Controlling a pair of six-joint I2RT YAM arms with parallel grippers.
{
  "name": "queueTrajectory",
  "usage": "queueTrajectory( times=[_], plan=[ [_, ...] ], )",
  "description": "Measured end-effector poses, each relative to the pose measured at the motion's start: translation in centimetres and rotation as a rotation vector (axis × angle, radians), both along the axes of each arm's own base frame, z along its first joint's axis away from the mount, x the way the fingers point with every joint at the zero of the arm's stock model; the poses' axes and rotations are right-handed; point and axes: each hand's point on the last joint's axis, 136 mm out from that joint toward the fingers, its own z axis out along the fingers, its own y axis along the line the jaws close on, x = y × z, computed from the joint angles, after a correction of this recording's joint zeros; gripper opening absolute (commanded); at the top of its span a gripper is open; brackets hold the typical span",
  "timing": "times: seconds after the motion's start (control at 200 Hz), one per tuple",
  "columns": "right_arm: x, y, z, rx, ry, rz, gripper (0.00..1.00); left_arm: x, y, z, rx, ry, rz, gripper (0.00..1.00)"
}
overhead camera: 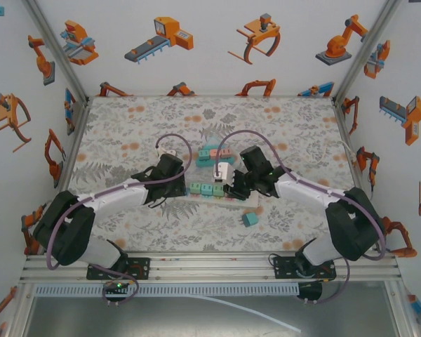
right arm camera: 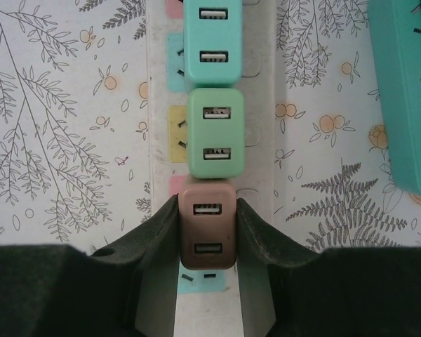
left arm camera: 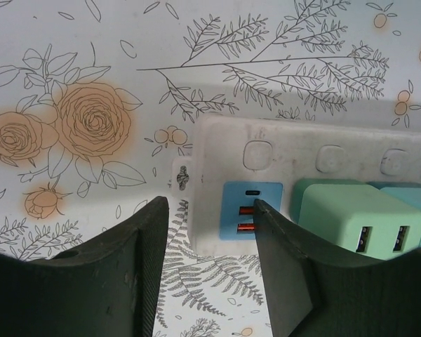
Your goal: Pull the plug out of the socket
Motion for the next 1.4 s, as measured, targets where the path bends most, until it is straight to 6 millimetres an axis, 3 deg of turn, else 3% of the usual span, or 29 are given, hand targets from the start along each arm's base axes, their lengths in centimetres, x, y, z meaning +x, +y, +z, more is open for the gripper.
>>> queueTrajectory(
  times=[0.335,0.491,0.676,0.831,0.921,1.041,1.212,1.322,1.402],
  plan=[
    [0.0,0.0,3.0,0.055,-0.065,-0.005,0.18,0.4,-0.1,0.1,0.018,-0.02,0.028,0.5],
    [-0.1,0.1,4.3,0.082,-0.094,-0.003,0.17,0.3,0.0,0.4,0.026,-0.031,0.031,0.55],
    [-0.3,0.7,8.6,0.192,-0.17,-0.022,0.17,-0.1,0.2,0.8,0.064,-0.03,0.025,0.6],
    [-0.2,0.3,13.0,0.326,-0.194,-0.12,0.17,-1.6,0.4,0.9,0.12,0.011,-0.021,0.64],
    [-0.8,-0.3,14.9,0.423,-0.177,-0.178,0.12,-2.4,0.8,1.4,0.149,0.028,-0.043,0.69],
    [-1.5,-1.3,16.6,0.549,-0.101,-0.277,0.12,-2.8,1.0,3.7,0.145,0.001,-0.067,0.73],
    [-2.3,-3.0,18.3,0.707,0.065,-0.43,0.12,-3.3,0.2,9.0,0.053,-0.106,-0.141,0.79],
    [-2.9,-3.8,17.7,0.767,0.209,-0.519,0.12,-4.6,-0.9,12.4,-0.047,-0.178,-0.238,0.84],
    [-3.2,-4.2,16.0,0.769,0.326,-0.584,0.12,-5.6,-2.0,15.0,-0.14,-0.242,-0.32,0.89]
  ],
)
